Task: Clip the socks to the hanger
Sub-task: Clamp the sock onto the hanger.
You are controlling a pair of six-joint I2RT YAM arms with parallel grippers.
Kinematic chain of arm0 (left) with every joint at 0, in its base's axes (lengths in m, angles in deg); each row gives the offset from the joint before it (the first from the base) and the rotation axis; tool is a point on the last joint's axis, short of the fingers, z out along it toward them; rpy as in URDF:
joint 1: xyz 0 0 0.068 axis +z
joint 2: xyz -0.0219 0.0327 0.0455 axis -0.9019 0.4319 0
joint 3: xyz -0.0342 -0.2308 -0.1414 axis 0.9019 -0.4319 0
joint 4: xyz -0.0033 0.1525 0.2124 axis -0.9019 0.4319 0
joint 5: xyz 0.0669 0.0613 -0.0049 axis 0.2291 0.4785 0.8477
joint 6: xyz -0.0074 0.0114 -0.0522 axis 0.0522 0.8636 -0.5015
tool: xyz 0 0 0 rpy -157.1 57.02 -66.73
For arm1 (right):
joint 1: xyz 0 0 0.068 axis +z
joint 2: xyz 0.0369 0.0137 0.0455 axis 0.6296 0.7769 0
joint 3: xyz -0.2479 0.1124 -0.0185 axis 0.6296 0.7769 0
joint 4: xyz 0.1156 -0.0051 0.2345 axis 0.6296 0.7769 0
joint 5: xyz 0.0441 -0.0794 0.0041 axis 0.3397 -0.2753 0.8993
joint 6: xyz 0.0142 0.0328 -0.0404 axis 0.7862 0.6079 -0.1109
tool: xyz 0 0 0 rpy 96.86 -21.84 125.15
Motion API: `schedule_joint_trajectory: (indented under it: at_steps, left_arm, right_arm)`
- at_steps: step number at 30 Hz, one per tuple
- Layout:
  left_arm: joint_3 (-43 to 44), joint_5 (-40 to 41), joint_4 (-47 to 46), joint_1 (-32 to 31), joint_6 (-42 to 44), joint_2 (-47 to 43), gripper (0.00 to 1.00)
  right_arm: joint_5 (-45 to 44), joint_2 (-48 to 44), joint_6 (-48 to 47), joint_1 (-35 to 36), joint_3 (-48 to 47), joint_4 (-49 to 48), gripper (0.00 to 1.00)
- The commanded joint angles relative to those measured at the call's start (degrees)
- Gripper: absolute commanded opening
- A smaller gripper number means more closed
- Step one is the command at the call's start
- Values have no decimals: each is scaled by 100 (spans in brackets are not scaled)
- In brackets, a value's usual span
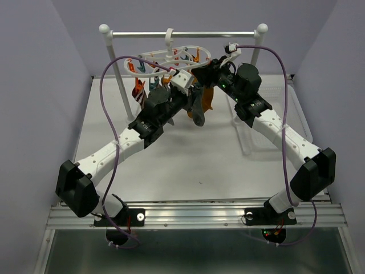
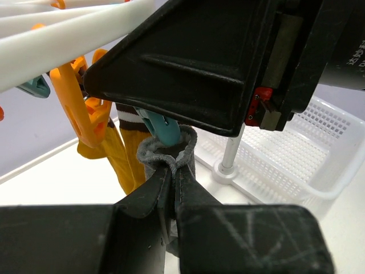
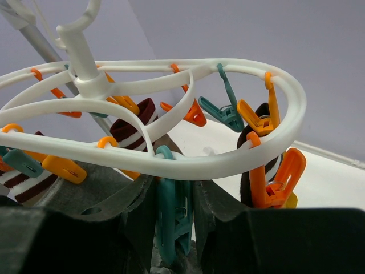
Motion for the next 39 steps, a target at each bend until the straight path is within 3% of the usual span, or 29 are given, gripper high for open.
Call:
schedule_joint_trajectory:
  at_steps: [1,34,37,38,39]
  left_arm:
    - [446,-14,-316,24,191,2,0]
    - [349,126,-589,23,437,-245,0]
    - [367,135,-580,15,437,-201,0]
    - [375,135,-580,15,437,-201,0]
    - [367,135,-580,15,428,-201,0]
  right_arm:
    - [-192,-176,19,-16,43,163,1]
    - [-122,-44,-16,-16,-1,268,3]
    - [-78,-62,-25,-16,-1,268,25]
    - [-69,-62,-25,-16,-1,268,38]
    - [-61,-62,-25,-16,-1,268,63]
